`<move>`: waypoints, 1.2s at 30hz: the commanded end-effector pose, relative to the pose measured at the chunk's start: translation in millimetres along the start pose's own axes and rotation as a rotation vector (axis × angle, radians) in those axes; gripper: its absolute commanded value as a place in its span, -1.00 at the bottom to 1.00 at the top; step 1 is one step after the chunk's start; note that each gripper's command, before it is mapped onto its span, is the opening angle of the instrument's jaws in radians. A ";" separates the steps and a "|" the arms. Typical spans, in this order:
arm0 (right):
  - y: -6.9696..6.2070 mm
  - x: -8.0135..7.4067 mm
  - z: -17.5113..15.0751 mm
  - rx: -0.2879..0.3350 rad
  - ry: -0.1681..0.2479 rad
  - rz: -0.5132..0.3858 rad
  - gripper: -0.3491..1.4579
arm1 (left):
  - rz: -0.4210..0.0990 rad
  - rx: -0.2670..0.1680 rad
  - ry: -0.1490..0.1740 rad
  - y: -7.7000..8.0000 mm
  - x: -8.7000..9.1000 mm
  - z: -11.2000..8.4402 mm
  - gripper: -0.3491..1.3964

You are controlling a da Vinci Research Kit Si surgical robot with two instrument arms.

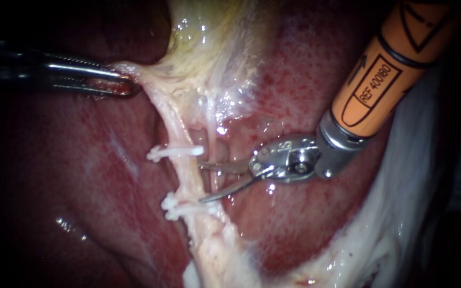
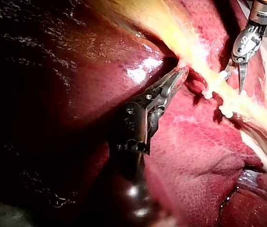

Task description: Go to the cutting position left tube

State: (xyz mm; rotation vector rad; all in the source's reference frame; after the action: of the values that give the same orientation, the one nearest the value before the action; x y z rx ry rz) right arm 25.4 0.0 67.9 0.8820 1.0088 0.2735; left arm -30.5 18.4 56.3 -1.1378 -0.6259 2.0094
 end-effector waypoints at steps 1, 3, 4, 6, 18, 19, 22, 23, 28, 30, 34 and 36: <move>0.0 0.2 0.3 0.008 0.008 -0.001 0.97 | 0.000 0.001 0.000 0.0 0.0 0.0 -1.00; 0.0 0.7 0.9 0.023 0.014 -0.001 0.97 | 0.000 0.001 0.000 0.0 0.0 0.0 -1.00; 0.0 1.1 1.3 0.033 0.020 0.001 0.97 | 0.000 0.001 0.000 0.0 0.0 0.0 -1.00; 0.0 1.7 2.1 0.046 0.027 0.002 0.97 | 0.000 0.001 0.000 0.0 0.0 0.0 -1.00; 0.8 4.4 5.2 0.081 0.079 0.042 0.93 | 0.000 0.001 0.000 0.0 0.0 0.1 -1.00; 0.9 4.7 5.3 0.085 0.091 0.049 0.93 | 0.000 0.001 0.000 0.0 0.0 0.1 -1.00; 0.8 5.5 5.6 0.092 0.109 0.058 0.93 | 0.000 0.001 0.000 0.0 0.0 0.1 -1.00; 0.8 5.7 5.6 0.094 0.115 0.059 0.95 | 0.000 0.001 0.000 0.0 0.1 0.1 -1.00; -0.2 7.2 5.3 0.112 0.141 0.083 0.97 | 0.000 0.002 0.000 0.0 0.0 0.1 -1.00; -0.7 7.7 5.1 0.120 0.147 0.102 0.97 | 0.000 0.002 0.000 0.0 0.0 0.1 -1.00; -1.9 8.7 4.7 0.137 0.162 0.122 0.97 | 0.000 0.002 0.000 0.0 0.0 0.1 -1.00; -2.5 9.1 4.5 0.144 0.166 0.135 0.97 | 0.000 0.002 0.000 0.0 0.0 0.1 -1.00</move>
State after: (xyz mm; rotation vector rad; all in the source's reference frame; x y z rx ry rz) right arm 33.6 1.4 61.3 1.0746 1.1384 0.3974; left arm -30.6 18.4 56.4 -1.1366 -0.6241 2.0092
